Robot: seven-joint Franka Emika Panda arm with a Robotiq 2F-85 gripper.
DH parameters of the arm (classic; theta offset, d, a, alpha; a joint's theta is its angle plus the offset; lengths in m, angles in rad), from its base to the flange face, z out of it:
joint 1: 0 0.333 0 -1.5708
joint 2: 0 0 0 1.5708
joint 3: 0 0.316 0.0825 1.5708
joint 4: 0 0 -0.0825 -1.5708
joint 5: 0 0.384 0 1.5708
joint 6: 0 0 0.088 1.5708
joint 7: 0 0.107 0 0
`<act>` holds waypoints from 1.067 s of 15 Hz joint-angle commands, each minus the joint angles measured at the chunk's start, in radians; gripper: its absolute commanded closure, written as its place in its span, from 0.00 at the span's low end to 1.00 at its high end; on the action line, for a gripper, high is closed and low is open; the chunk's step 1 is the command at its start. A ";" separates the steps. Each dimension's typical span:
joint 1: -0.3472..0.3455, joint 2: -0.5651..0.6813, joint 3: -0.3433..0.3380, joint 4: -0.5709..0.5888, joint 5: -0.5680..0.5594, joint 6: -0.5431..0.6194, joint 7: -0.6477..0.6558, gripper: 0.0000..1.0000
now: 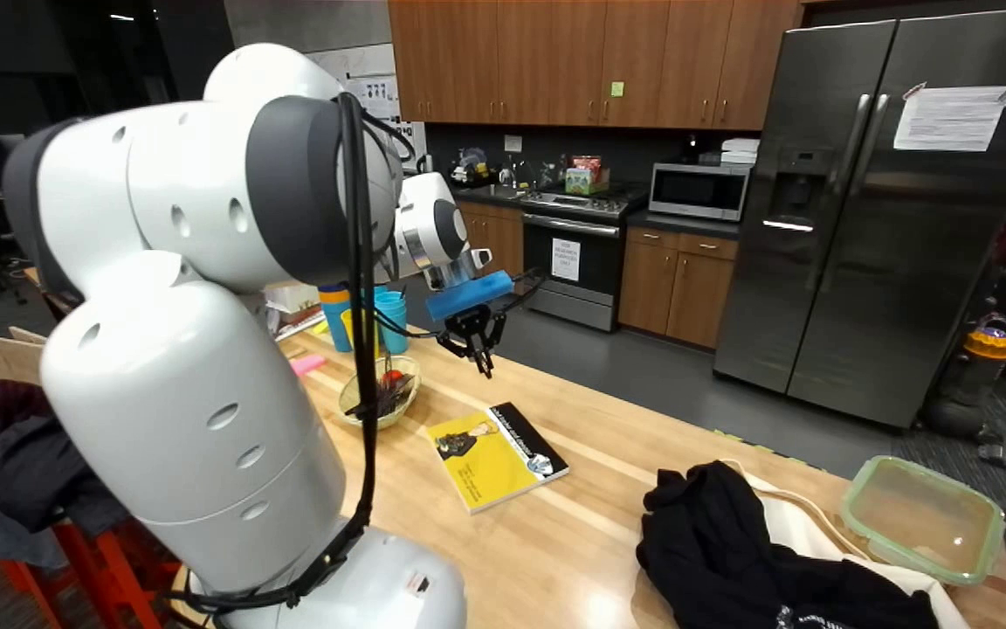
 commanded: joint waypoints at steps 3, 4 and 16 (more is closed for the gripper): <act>-0.001 -0.097 -0.008 -0.093 -0.065 0.001 -0.020 0.96; 0.001 -0.101 -0.006 -0.097 -0.074 -0.002 -0.018 0.96; 0.009 -0.078 0.004 -0.083 -0.093 -0.006 -0.005 0.84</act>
